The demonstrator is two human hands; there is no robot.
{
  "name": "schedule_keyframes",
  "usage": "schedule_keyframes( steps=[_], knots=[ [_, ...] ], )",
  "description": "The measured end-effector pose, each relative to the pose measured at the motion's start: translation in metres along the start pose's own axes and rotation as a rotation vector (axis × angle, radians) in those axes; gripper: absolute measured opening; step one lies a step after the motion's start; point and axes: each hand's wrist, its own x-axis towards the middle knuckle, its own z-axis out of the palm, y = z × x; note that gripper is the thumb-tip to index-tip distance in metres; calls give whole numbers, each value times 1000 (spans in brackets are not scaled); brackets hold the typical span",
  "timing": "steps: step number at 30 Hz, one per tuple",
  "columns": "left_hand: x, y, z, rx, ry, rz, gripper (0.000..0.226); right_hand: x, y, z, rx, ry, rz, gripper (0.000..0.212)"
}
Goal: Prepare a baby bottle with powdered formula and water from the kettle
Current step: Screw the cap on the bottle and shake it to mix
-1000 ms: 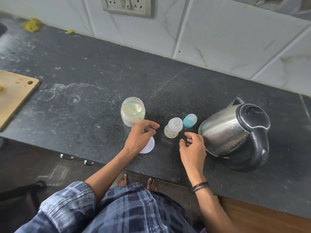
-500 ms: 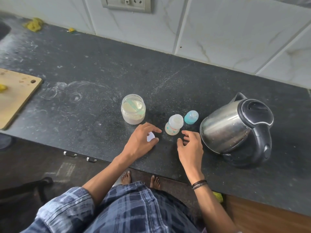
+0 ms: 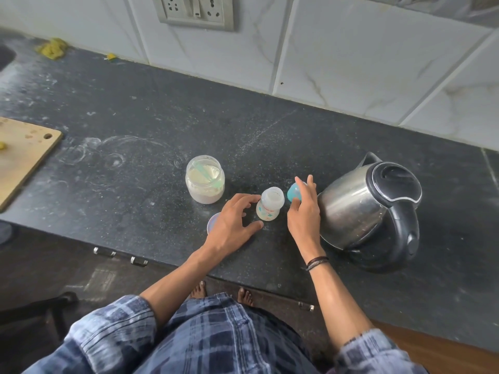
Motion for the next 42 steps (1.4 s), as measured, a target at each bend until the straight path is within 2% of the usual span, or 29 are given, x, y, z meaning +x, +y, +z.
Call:
schedule_keyframes(
  steps=[6, 10, 14, 16, 19, 22, 24, 26, 30, 33, 38, 42],
  knots=[
    [6, 3, 3, -25, 39, -24, 63, 2, -2, -2, -69, -45, 14, 58],
    [11, 0, 7, -53, 44, -49, 67, -21, -5, -8, -14, 33, -39, 51],
    [18, -3, 12, -100, 31, -70, 73, -62, 3, -24, 73, 233, -137, 23],
    [20, -4, 14, -137, 27, -77, 76, -83, 15, -37, 101, 433, -238, 14],
    [24, -6, 18, -179, 16, -81, 77, -109, 32, -69, 101, 752, -439, 14],
    [26, -8, 21, -211, 6, -83, 75, -116, 45, -97, 72, 927, -355, 17],
    [28, -10, 22, -232, 3, -93, 74, -113, 54, -105, 105, 922, -244, 33],
    [28, -11, 24, -252, -1, -100, 71, -109, 58, -106, 214, 833, -173, 43],
    [30, -9, 26, -266, -24, -89, 65, -106, 67, -110, 349, 735, -79, 44],
    [31, -11, 26, -251, -21, -82, 62, -101, 70, -117, 339, 702, -79, 44],
    [32, -14, 27, -248, -27, -78, 57, -106, 68, -112, 289, 810, -125, 42],
    [33, -16, 25, -229, -25, -72, 58, -112, 66, -105, 187, 864, -110, 49]
  ],
)
